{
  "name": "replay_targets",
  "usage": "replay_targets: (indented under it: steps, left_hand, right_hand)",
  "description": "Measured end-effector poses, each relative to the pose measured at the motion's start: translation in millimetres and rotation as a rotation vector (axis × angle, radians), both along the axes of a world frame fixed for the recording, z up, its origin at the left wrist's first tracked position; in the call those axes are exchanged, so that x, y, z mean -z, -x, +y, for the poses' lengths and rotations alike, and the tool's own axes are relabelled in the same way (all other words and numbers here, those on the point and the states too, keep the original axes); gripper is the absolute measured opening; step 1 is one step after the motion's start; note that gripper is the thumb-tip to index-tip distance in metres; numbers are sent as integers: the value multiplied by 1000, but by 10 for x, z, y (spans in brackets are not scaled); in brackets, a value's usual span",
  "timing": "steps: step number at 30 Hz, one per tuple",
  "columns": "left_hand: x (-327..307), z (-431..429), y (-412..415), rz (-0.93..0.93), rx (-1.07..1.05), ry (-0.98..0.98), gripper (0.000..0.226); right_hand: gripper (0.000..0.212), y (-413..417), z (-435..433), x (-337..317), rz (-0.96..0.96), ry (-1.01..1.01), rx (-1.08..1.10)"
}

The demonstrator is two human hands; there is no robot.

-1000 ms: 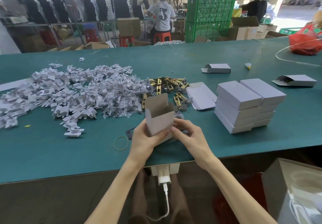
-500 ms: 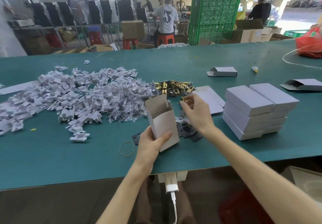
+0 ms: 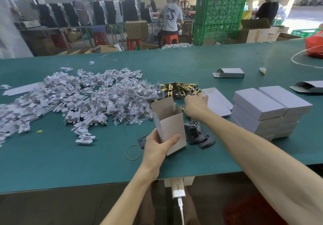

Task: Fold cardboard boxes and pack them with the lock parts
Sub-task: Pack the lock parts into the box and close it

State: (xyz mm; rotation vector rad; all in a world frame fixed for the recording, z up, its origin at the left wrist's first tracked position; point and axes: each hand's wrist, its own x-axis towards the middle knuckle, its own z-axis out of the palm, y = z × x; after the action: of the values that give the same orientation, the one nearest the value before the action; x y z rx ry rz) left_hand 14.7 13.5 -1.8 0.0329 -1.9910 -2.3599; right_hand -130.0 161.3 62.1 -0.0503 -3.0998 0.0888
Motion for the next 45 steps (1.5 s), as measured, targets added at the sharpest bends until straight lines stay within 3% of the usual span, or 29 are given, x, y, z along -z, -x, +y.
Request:
replay_targets:
  steps: [3, 10, 18, 21, 24, 29, 37, 45]
  left_hand:
    - [-4, -1, -9, 6, 5, 8, 39]
    - [-19, 5, -27, 20, 7, 20, 37]
    - [-39, 18, -43, 28, 17, 7, 36]
    - [-35, 19, -46, 28, 20, 1, 37]
    - [-32, 15, -60, 34, 33, -1, 40]
    - [-32, -6, -66, 36, 62, -8, 43]
    - [-12, -17, -54, 53, 85, -6, 40]
    - [-1, -20, -41, 52, 95, 23, 36]
  right_hand:
    - [23, -61, 86, -4, -6, 130, 11]
    - [24, -408, 443, -269, 82, 516, -131]
    - [21, -939, 496, -749, 427, 935, -314]
    - [28, -1093, 360, -947, 482, 998, -421]
    - [31, -1219, 165, -1013, 424, 914, -550]
    - [27, -1245, -86, -934, 393, 422, -670]
    - [8, -1240, -146, -889, 144, 239, -675]
    - [17, -1230, -132, -783, 45, 17, -693]
